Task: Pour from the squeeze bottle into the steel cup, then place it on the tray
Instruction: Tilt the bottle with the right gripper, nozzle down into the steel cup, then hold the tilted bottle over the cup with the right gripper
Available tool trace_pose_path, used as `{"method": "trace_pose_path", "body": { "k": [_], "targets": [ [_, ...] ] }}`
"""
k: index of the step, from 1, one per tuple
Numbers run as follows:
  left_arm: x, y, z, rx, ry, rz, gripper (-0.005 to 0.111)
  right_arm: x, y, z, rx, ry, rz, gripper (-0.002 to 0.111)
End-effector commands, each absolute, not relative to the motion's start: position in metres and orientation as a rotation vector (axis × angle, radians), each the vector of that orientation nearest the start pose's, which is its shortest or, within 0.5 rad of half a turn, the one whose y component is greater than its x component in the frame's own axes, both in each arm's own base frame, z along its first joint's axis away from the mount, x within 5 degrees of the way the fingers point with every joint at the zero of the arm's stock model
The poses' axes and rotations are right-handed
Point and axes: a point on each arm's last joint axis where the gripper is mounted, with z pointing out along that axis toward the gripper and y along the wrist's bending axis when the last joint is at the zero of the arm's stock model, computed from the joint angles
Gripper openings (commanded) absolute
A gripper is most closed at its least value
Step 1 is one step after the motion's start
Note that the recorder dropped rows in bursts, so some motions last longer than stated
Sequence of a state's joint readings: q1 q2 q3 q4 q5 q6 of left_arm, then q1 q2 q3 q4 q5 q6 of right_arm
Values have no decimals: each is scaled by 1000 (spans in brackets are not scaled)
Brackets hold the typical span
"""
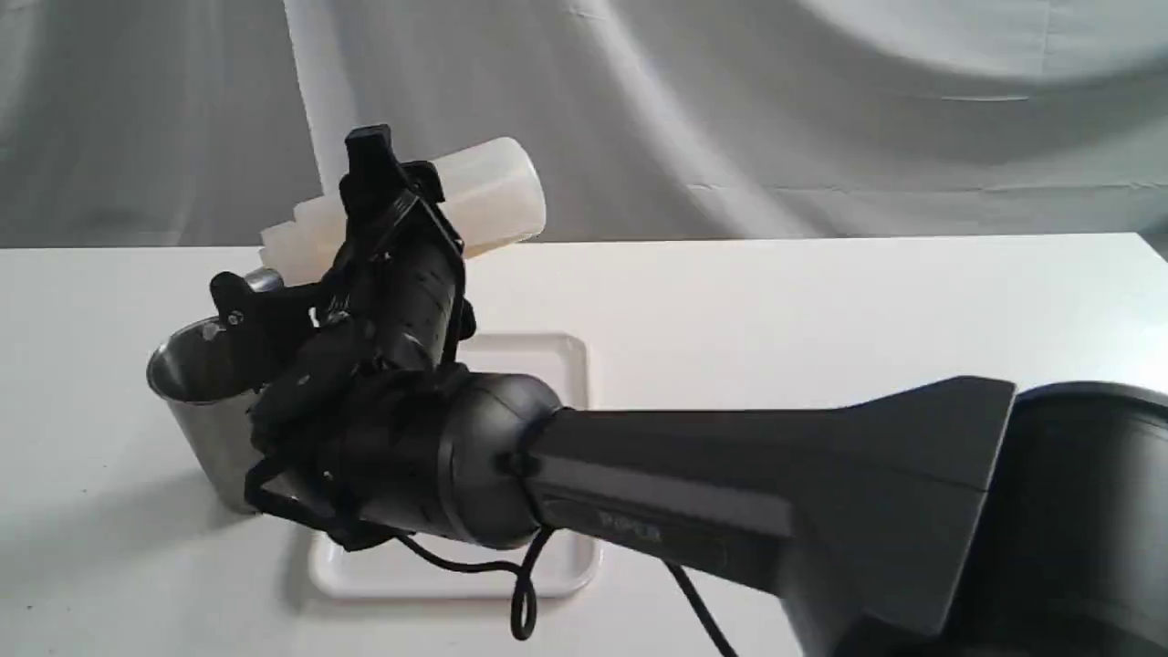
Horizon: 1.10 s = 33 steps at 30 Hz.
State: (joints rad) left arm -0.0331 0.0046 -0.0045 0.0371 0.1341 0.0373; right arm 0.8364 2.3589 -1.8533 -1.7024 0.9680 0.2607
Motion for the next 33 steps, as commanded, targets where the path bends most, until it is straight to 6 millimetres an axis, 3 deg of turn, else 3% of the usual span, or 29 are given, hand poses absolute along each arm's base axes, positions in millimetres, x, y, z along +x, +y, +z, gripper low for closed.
{"method": "trace_pose_path", "body": {
  "k": [1,33],
  "targets": [
    [56,-2,201,88,1614,33,8,400,331,223,-1337,1276,-1413,55],
    [56,-2,201,86,1614,31,8,395,334,234,-1410,1209,-1477,55]
  ]
}}
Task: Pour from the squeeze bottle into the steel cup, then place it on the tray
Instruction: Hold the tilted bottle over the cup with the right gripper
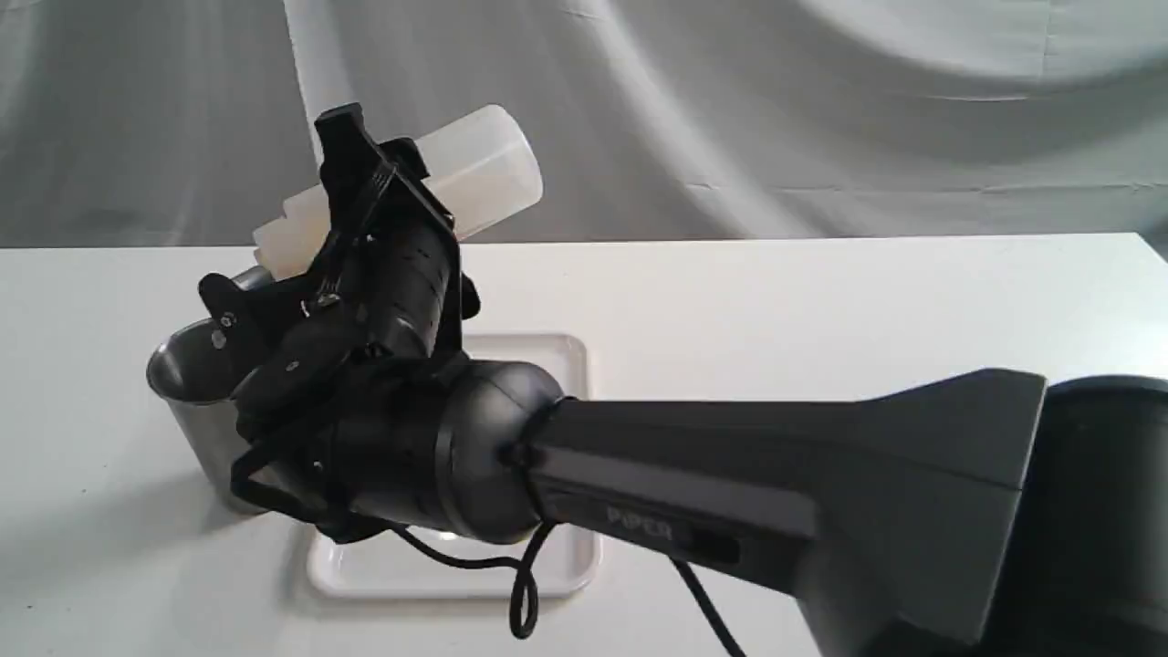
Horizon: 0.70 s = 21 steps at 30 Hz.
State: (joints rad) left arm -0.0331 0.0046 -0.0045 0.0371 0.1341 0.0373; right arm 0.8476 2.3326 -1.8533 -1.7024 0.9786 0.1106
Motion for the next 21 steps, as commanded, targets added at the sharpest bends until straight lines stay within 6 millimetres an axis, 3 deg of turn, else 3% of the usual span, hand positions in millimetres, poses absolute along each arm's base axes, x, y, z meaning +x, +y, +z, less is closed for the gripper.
{"method": "trace_pose_path", "body": {
  "k": [1,21],
  "targets": [
    [56,-2,201,86,1614,31,8,395,334,234,-1412,1208,-1479,55],
    [56,-2,201,86,1614,31,8,395,334,234,-1436,1192,-1499,55]
  ]
}}
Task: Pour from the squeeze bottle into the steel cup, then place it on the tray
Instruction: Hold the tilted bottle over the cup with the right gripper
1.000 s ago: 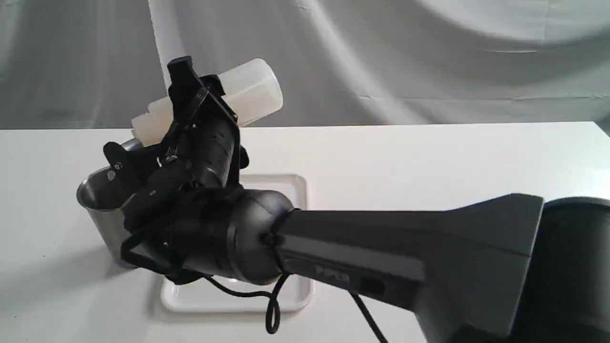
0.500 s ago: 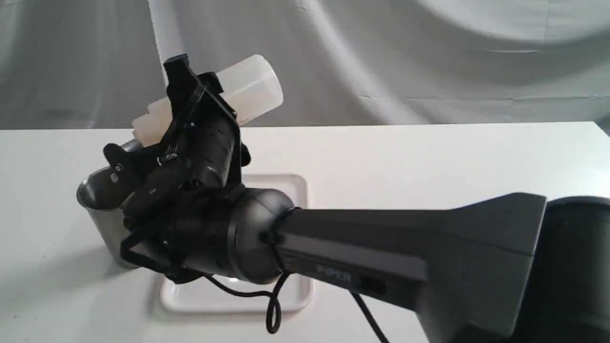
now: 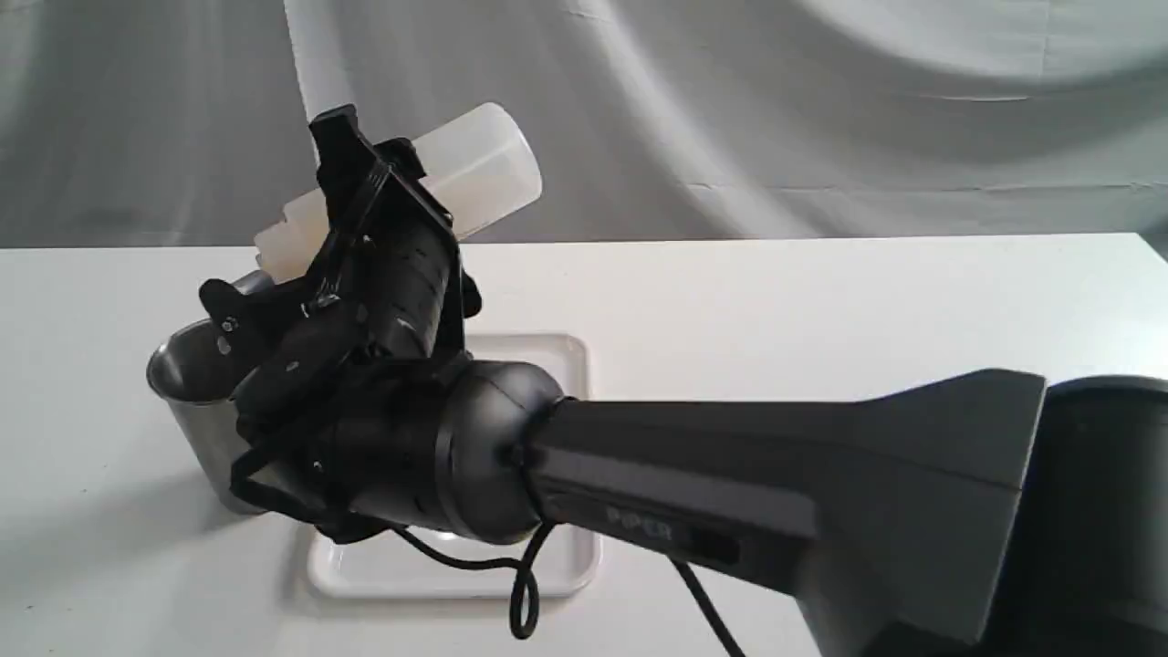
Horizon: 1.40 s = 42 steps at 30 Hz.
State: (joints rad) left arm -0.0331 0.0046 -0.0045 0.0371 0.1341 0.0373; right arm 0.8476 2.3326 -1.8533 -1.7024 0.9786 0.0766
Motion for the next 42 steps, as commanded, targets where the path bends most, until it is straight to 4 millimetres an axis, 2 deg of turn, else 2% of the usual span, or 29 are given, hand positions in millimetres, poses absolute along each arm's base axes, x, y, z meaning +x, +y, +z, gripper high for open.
{"method": "trace_pose_path", "body": {
  "k": [1,42],
  "targets": [
    [56,-2,201,86,1614,31,8,395,334,234,-1436,1192,-1499,55],
    [56,-2,201,87,1614,31,8,395,334,234,-1467,1168,-1527,55]
  ]
}}
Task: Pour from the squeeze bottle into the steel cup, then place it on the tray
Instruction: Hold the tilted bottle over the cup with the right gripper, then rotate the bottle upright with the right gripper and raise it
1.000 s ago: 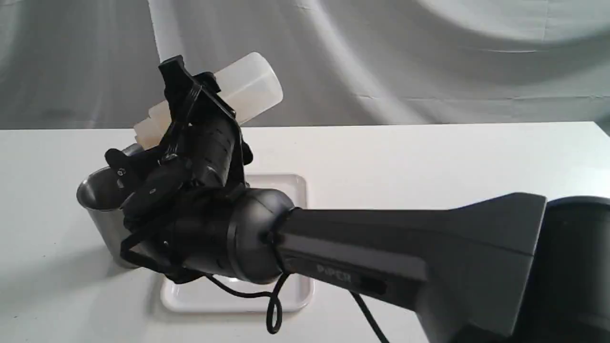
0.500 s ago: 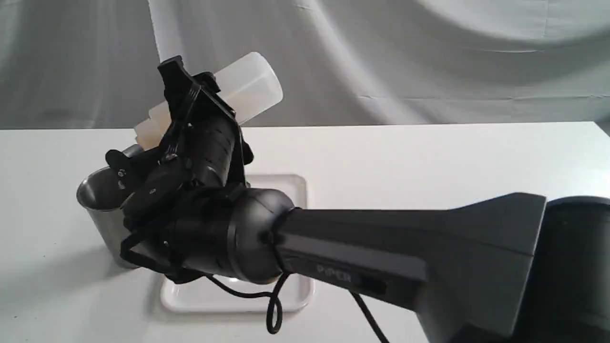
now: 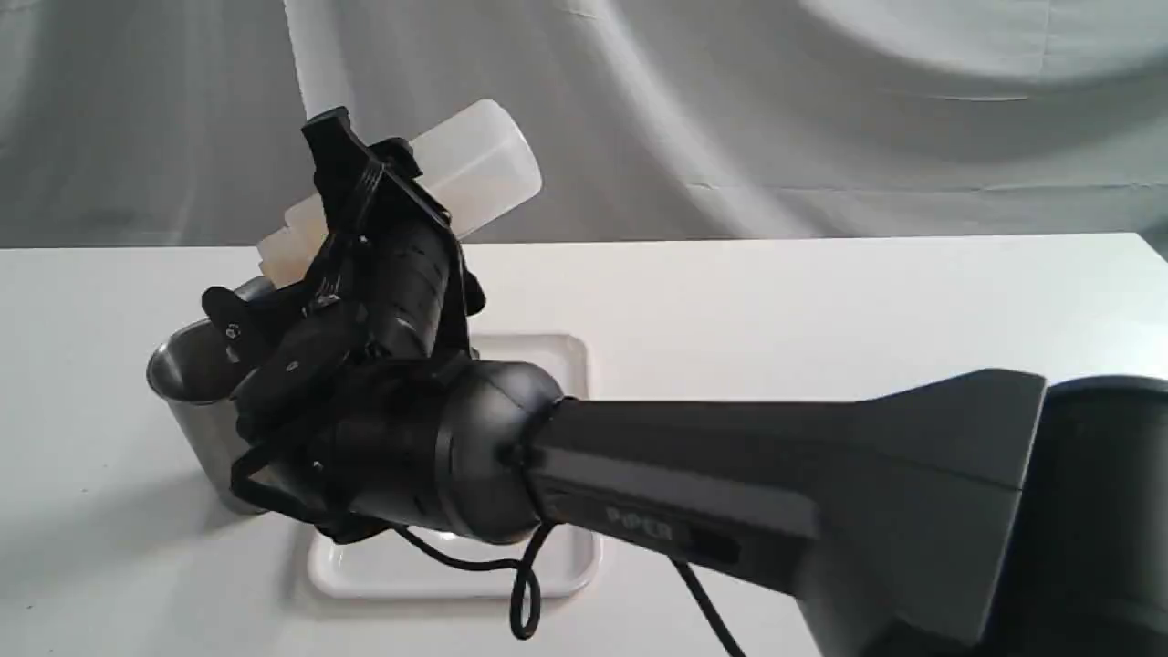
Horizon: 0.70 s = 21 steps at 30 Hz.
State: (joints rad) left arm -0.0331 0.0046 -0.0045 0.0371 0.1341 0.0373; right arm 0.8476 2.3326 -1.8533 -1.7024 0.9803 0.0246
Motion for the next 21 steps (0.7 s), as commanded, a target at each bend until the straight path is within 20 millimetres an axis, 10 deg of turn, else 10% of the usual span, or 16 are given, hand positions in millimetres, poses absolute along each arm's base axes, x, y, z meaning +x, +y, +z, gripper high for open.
{"method": "trace_pose_path", "body": {
  "k": [1,21],
  "targets": [
    [56,-2,201,87,1614,31,8,395,334,234,-1467,1168,-1527,55],
    [56,-2,201,87,1614,31,8,395,332,235,-1257,1305,-1379,55]
  ]
}}
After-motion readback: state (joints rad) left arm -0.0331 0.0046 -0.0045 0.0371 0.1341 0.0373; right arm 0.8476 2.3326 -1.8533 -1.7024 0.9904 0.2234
